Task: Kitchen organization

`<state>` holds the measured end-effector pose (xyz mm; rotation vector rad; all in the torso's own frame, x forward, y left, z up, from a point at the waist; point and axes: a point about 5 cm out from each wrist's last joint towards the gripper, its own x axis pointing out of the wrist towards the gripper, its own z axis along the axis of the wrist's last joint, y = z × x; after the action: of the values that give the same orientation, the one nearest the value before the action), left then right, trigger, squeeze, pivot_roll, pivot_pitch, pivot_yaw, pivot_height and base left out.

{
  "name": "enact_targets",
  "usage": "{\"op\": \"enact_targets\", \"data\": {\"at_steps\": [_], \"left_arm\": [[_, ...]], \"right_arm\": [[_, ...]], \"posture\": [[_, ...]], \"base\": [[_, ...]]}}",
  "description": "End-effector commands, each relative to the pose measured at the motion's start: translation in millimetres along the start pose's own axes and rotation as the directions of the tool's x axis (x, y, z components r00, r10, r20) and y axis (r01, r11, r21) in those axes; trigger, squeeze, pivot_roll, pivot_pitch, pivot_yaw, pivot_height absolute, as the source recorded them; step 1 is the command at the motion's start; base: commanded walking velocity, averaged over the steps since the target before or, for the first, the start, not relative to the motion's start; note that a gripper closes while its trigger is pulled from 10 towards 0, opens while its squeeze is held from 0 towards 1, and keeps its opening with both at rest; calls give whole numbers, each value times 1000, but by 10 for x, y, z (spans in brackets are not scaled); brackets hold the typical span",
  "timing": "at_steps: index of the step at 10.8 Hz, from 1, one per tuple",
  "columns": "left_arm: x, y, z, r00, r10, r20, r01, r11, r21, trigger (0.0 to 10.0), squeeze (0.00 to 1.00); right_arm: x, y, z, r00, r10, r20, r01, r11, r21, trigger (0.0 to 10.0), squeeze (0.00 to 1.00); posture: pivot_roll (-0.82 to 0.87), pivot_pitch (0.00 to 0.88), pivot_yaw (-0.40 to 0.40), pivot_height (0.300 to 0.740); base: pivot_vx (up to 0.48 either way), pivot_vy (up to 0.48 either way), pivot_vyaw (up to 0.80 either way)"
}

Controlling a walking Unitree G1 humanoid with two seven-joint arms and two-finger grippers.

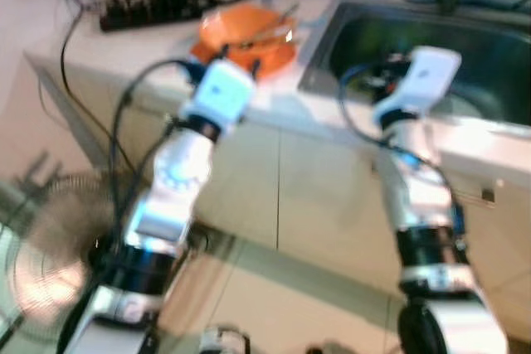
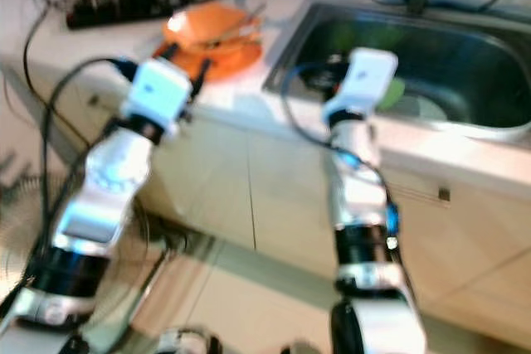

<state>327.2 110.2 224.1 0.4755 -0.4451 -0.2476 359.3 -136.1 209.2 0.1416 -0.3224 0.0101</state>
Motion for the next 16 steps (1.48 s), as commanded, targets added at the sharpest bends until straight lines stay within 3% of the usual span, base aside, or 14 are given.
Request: {"op": "enact_targets", "data": {"at_steps": [1,6,16], "left_arm": [[9,0,4,1000,6,-5,-6,1000,9,10000,0],[11,5,3,1000,14,-7,-14,1000,15,10000,0],[61,38,83,999,36,27,-37,999,30,10000,0]], "right_arm": [[5,7,40,1000,7,14,-7,1000,5,10000,0],[5,43,36,1000,28,13,-28,999,20,10000,0],[12,91,51,998,51,25,-52,998,42,10000,0]], "posture": [[113,97,29,740],[114,95,29,740],[114,81,30,740]], "base": [[0,0,0],[96,0,-259],[264,0,-240]]}}
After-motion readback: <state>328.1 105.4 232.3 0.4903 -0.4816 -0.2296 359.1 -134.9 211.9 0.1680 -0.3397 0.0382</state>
